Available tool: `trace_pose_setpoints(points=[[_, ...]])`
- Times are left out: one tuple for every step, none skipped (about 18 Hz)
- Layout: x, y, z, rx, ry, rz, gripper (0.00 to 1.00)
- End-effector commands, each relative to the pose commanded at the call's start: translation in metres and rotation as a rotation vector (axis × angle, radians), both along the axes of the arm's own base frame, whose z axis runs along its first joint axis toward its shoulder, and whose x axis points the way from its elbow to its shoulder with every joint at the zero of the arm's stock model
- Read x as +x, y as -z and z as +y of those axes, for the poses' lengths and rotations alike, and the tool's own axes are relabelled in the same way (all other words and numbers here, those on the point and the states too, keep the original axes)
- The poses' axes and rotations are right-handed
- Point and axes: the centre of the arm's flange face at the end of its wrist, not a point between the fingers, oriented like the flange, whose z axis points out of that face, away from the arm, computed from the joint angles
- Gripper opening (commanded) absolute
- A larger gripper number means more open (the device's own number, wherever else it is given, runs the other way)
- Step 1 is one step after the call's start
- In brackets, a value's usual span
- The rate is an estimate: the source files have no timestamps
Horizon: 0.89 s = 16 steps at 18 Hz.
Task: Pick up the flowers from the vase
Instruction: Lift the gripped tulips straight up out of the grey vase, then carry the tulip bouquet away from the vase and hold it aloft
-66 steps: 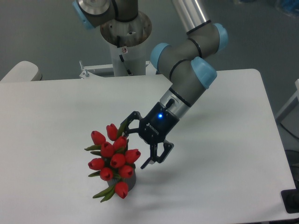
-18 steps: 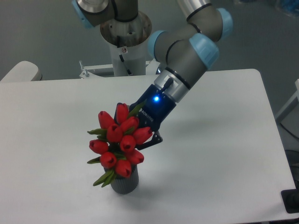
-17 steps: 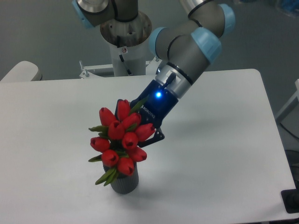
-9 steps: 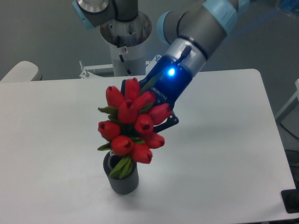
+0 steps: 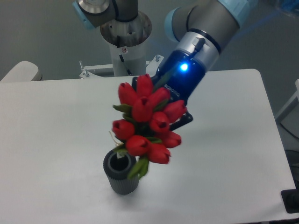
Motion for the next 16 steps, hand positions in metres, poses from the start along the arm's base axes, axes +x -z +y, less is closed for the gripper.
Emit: trace_pose_setpoints(points=[[-0.009, 0.003, 0.000, -0.003, -0.009, 0.005, 0.32], [-0.024, 0.007, -0.005, -0.005, -0.025, 0.004, 0.32], [-0.035, 0.012, -0.010, -0.006, -0.038, 0.008, 0.32], [-0.046, 0.017, -0.013, -0.004, -0.041, 0.016, 0.32], [-0.052, 0.020, -0.014, -0.002, -0.043, 0.026, 0.32], [-0.058, 0.022, -0.016, -0.003, -0.048, 0.032, 0.32], [-0.061, 0.024, -0.018, -0.003, -0.049, 0.044, 0.32], [-0.068, 0.029, -0.022, -0.004, -0.051, 0.058, 0.32], [-0.074, 0.032, -0.027, -0.004, -0.054, 0.074, 0.32], [-0.079, 0.036, -0.032, -0.004, -0.058, 0.082, 0.31], [-0.086, 0.038, -0.038, -0.005, -0.066, 0.091, 0.31], [-0.089, 0.038, -0.042, -0.002, -0.068, 0.108, 0.31], [-0.090, 0.042, -0.042, -0.003, -0.064, 0.119, 0.31], [-0.091, 0.042, -0.043, -0.001, -0.059, 0.141, 0.31], [-0.089, 0.044, -0.042, -0.001, -0.051, 0.159, 0.31], [-0.089, 0.046, -0.042, -0.008, -0.049, 0.172, 0.31]])
